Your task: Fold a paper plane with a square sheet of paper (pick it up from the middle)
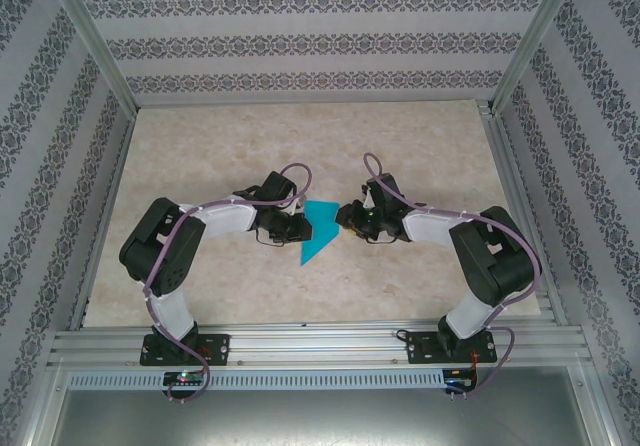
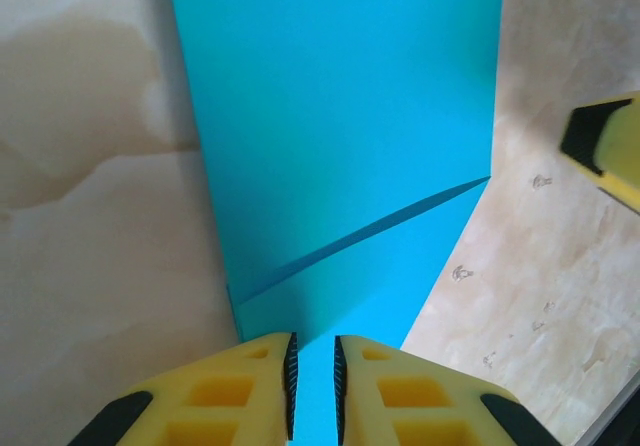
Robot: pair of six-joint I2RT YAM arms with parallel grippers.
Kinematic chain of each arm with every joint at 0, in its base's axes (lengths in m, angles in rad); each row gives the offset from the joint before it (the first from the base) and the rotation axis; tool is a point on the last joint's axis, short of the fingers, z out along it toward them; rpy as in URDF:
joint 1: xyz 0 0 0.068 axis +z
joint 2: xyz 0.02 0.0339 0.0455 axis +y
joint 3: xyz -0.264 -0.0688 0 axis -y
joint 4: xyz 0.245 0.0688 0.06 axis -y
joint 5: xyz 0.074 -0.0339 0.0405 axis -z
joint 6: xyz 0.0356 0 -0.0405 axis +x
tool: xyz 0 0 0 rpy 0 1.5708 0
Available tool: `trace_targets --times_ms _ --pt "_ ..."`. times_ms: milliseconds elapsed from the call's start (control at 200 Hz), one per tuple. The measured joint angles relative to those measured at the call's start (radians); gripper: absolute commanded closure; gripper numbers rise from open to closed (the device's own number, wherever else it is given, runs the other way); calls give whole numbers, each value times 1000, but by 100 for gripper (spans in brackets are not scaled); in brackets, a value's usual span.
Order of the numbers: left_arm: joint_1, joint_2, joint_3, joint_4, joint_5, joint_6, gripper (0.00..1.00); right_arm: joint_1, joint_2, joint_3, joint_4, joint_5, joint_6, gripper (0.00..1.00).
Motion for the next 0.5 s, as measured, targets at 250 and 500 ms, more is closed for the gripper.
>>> trace_targets --times_ms 250,500 --pt "0 -2 0 0 -14 0 78 5 45 0 12 -8 7 64" --pt "0 -2 0 0 -30 0 78 11 54 0 27 -12 16 61"
